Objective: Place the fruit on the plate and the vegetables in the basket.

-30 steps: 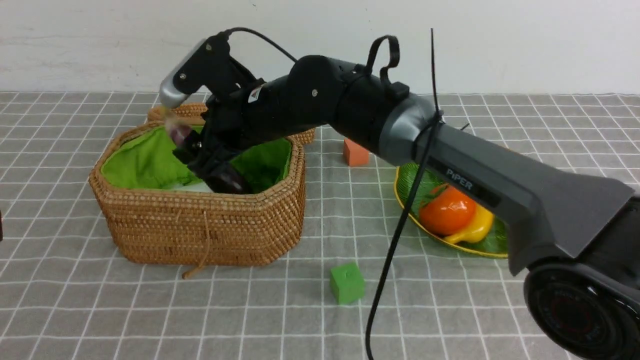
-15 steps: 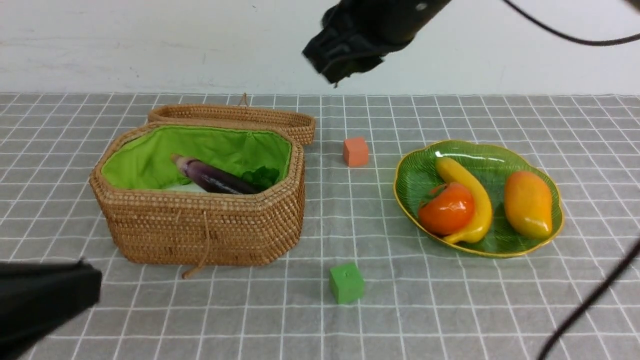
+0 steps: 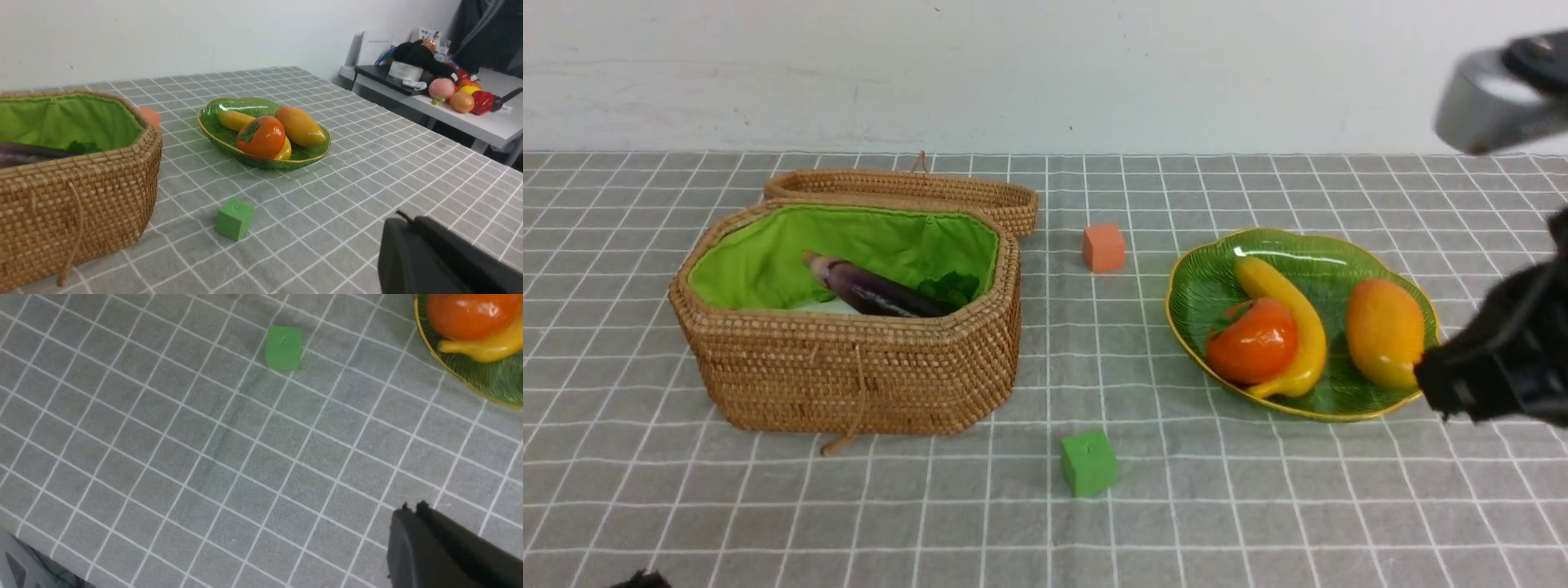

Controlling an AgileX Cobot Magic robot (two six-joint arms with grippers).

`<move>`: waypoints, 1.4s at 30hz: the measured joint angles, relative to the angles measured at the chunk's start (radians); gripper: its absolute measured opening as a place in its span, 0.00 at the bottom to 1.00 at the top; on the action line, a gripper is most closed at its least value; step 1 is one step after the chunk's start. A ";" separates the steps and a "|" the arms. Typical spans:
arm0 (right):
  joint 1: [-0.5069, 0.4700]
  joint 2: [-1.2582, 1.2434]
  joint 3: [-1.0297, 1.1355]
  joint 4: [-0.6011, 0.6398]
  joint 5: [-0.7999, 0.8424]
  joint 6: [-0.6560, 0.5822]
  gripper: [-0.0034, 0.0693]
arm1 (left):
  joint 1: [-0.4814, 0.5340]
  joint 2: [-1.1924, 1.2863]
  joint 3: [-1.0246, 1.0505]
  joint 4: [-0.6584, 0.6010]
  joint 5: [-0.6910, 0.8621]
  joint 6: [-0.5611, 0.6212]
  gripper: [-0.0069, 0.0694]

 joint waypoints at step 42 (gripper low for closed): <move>-0.588 -1.043 1.206 -0.083 -0.781 -0.073 0.04 | 0.000 -0.002 0.135 0.001 -0.001 0.003 0.10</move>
